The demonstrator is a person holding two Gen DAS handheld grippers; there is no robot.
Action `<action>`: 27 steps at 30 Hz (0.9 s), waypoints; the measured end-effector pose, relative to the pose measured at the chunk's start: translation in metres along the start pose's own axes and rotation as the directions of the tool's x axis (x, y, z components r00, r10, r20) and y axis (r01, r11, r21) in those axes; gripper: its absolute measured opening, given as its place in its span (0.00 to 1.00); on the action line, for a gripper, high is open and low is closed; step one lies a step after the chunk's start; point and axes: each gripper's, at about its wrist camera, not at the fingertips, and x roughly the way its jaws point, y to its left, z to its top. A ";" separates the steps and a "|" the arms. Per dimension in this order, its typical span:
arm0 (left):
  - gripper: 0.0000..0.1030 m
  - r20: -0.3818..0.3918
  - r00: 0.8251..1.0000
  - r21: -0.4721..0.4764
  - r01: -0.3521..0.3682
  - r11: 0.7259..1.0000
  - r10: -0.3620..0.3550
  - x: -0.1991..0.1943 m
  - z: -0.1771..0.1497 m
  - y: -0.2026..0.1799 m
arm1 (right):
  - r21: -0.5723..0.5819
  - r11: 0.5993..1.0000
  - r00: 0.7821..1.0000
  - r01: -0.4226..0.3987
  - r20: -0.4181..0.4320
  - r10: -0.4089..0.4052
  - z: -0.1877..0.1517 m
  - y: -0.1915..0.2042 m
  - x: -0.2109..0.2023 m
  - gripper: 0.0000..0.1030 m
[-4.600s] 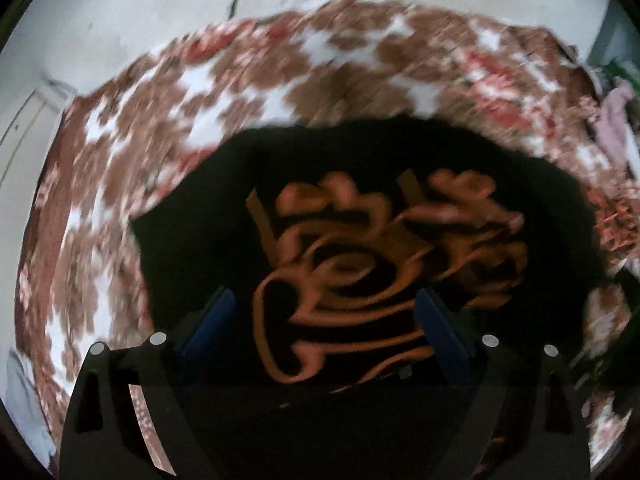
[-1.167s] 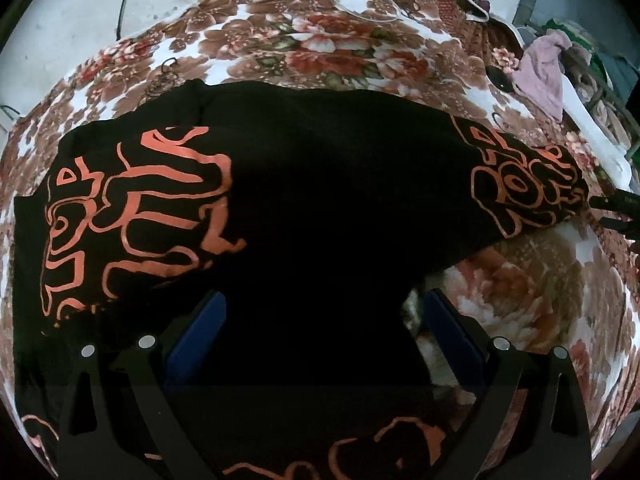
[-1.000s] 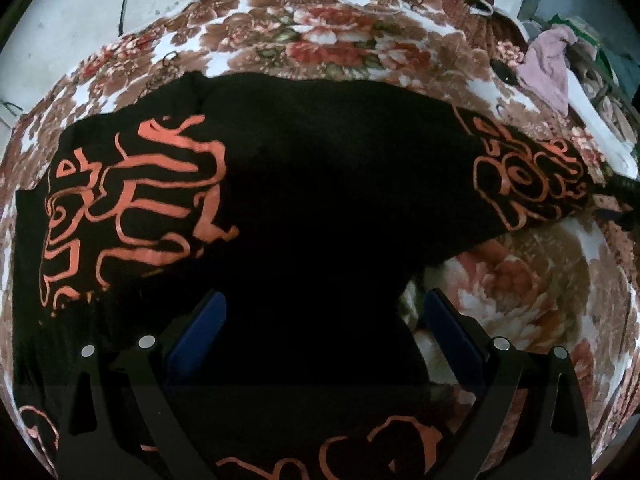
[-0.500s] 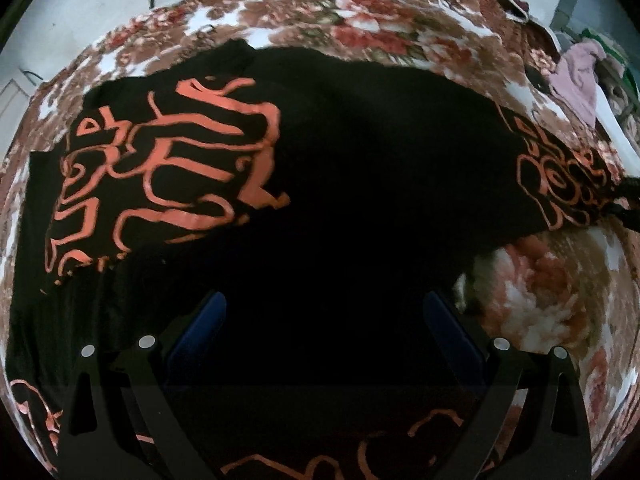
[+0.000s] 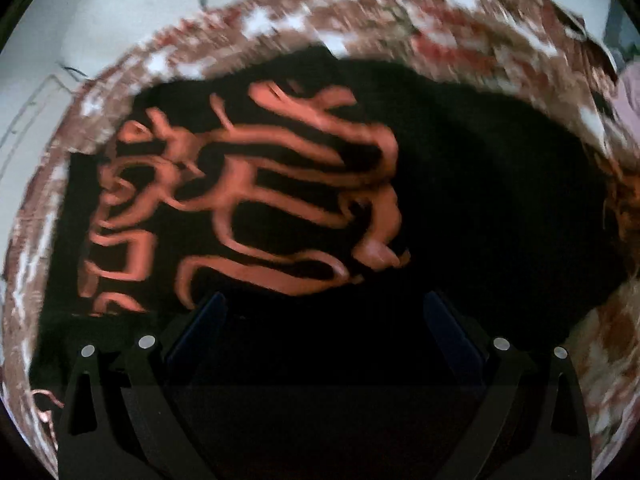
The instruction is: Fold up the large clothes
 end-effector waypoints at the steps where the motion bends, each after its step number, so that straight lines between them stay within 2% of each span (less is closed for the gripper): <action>1: 0.95 -0.026 1.000 0.023 0.008 1.000 -0.007 0.009 -0.003 -0.004 | -0.057 0.998 1.000 -0.015 0.005 0.016 0.004 0.032 -0.004 0.17; 2: 0.95 -0.052 0.998 0.036 0.032 0.999 -0.030 0.018 -0.009 -0.008 | -0.088 0.996 0.999 -0.032 0.008 0.033 0.005 0.053 -0.006 0.17; 6: 0.96 -0.022 0.998 0.009 0.059 0.998 -0.058 0.025 -0.016 -0.004 | -0.186 0.972 0.990 -0.142 -0.008 0.143 0.003 0.140 -0.004 0.16; 7: 0.96 -0.015 0.998 0.004 0.065 0.998 -0.065 0.025 -0.017 -0.002 | -0.237 0.957 0.985 -0.169 -0.016 0.170 0.001 0.174 -0.001 0.16; 9: 0.96 0.002 0.998 0.008 0.060 0.998 -0.060 0.025 -0.020 -0.004 | -0.286 0.938 0.980 -0.196 -0.034 0.195 -0.005 0.214 0.008 0.16; 14: 0.95 0.007 1.000 0.038 0.019 0.999 -0.019 0.022 -0.021 -0.012 | -0.329 0.885 0.944 -0.330 -0.106 0.313 -0.023 0.330 0.036 0.16; 16: 0.95 -0.023 0.999 0.038 0.045 0.998 -0.045 0.019 -0.019 -0.011 | -0.338 0.871 0.935 -0.355 -0.134 0.329 -0.030 0.368 0.050 0.16; 18: 0.95 -0.070 0.992 0.067 0.108 0.992 -0.103 0.013 -0.017 -0.008 | -0.343 0.853 0.918 -0.395 -0.174 0.355 -0.038 0.409 0.067 0.16; 20: 0.95 -0.091 0.990 0.095 0.120 0.988 -0.111 0.006 -0.019 -0.002 | -0.357 0.834 0.906 -0.420 -0.208 0.368 -0.047 0.442 0.082 0.16; 24: 0.95 -0.058 0.982 0.051 0.181 0.982 -0.178 -0.024 -0.030 0.035 | -0.382 0.809 0.891 -0.446 -0.270 0.364 -0.068 0.489 0.110 0.16; 27: 0.95 -0.025 0.986 0.071 0.168 0.983 -0.166 -0.041 -0.047 0.062 | -0.397 0.792 0.879 -0.464 -0.314 0.358 -0.090 0.521 0.129 0.16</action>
